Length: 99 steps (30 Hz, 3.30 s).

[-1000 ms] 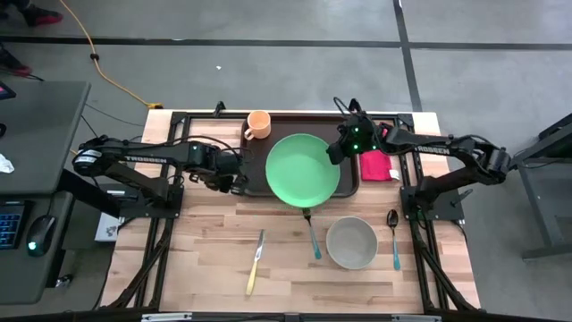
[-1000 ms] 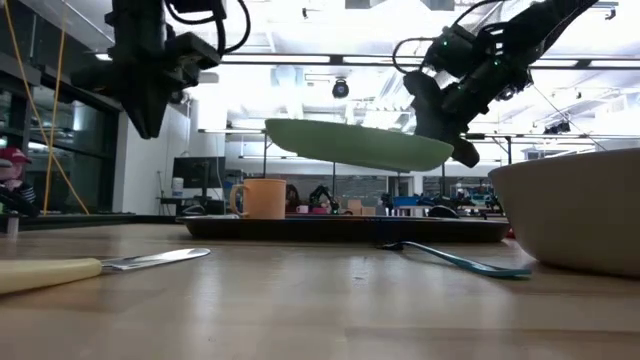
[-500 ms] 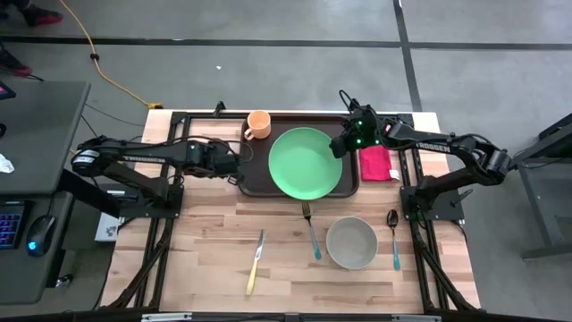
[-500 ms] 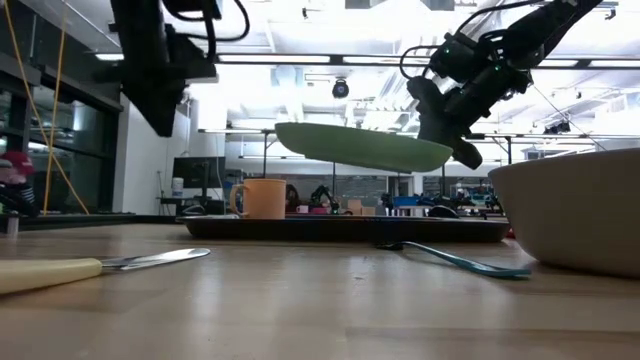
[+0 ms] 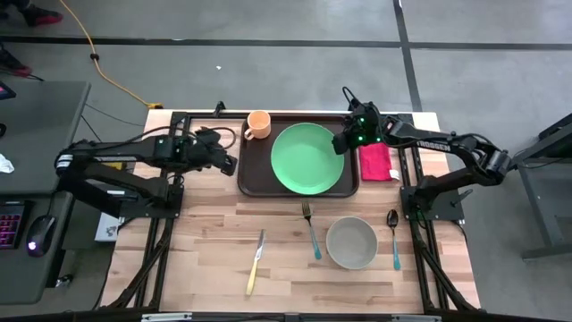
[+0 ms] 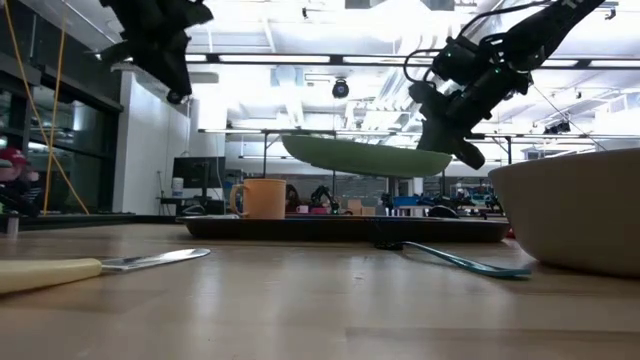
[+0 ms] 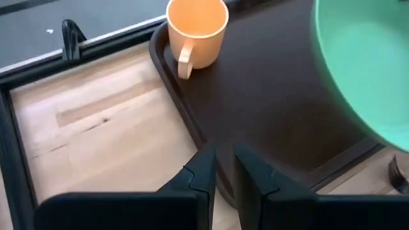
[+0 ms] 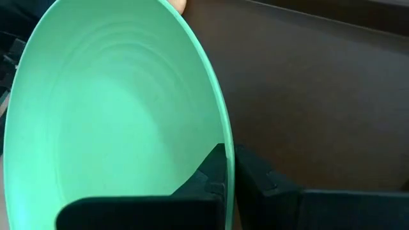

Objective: Set up tray
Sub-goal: Put the green plate on the brown serving tray to the bottom right of the yellow mug

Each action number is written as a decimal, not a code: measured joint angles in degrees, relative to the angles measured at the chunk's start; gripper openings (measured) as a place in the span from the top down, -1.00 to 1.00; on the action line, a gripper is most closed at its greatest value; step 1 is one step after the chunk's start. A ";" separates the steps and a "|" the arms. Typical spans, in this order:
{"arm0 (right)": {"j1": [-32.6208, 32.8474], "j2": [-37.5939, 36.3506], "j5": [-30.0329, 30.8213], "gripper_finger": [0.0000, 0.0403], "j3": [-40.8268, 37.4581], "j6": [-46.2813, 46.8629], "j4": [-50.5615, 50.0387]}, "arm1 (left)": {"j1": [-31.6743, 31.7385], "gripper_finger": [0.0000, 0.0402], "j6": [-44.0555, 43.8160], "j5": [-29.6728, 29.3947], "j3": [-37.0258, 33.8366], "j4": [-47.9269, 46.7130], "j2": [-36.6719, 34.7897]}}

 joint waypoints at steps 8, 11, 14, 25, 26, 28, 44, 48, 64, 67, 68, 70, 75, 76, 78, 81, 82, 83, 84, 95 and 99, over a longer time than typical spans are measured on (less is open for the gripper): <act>-0.49 0.00 1.39 1.00 0.00 -0.01 0.04 | 0.00 0.62 5.75 -0.67 -4.94 9.15 -6.66; -0.73 0.00 1.46 1.00 0.00 0.01 0.07 | -0.02 0.62 5.77 -0.45 -8.21 12.60 -9.39; -1.32 0.16 1.69 1.00 0.00 0.26 0.60 | -0.02 0.62 5.60 0.03 -11.02 13.64 -11.60; -2.24 4.19 2.28 1.00 6.12 0.12 -3.03 | -0.02 0.62 6.27 2.35 -20.67 22.74 -20.37; -2.20 5.47 2.09 1.00 7.90 -0.55 -3.98 | -0.02 0.62 6.27 2.47 -21.21 23.12 -20.89; -1.93 8.20 2.05 1.00 11.47 -1.92 -6.91 | -0.04 0.62 6.28 3.28 -22.22 24.59 -22.07; -1.12 14.16 1.85 1.00 21.27 -1.91 -14.22 | 0.01 0.62 11.09 3.70 -28.67 28.78 -31.60; -0.18 14.17 3.09 1.00 21.20 0.14 -14.46 | 0.01 0.62 15.35 5.09 -30.22 32.57 -33.10; 2.76 14.16 7.72 1.00 21.20 4.15 -16.31 | -0.02 0.62 21.77 9.66 -33.88 32.67 -33.48; 2.70 14.16 8.70 1.00 21.20 4.62 -16.33 | 0.01 0.62 22.66 9.66 -33.88 32.68 -33.48; 2.70 14.16 8.99 1.00 21.20 4.73 -16.36 | -0.01 0.62 22.88 9.66 -33.88 32.68 -33.48; 2.72 14.16 9.44 1.00 21.20 4.79 -16.30 | 0.01 0.62 23.47 9.66 -33.88 32.68 -33.48; 2.72 14.16 10.23 1.00 21.20 4.94 -16.52 | 0.00 0.62 23.82 9.58 -33.88 32.68 -33.48; 2.72 14.16 10.44 1.00 21.20 4.98 -16.78 | 0.01 0.62 23.84 9.57 -33.88 32.68 -33.48; 2.72 14.14 10.80 1.00 20.33 4.98 -16.11 | -0.01 0.62 23.91 9.53 -33.88 32.69 -33.48; 2.70 14.14 10.78 1.00 17.44 6.19 -14.03 | -0.01 0.62 24.08 8.95 -34.06 33.15 -33.48; 2.72 14.14 10.74 1.00 16.36 6.53 -13.22 | 0.01 0.62 24.07 8.79 -34.71 34.77 -33.48; 2.72 14.14 10.66 1.00 15.44 6.86 -12.33 | 0.01 0.62 24.01 8.75 -35.69 36.59 -33.53; 2.72 14.14 10.51 1.00 14.67 7.33 -11.26 | 0.01 0.62 23.91 8.72 -36.79 38.42 -33.61; 2.72 14.14 10.66 1.00 13.94 7.71 -10.19 | 0.00 0.62 19.89 8.60 -42.17 42.27 -34.85; 2.72 14.14 11.31 1.00 13.94 7.66 -10.02 | 0.01 0.62 19.96 8.21 -42.23 42.21 -35.12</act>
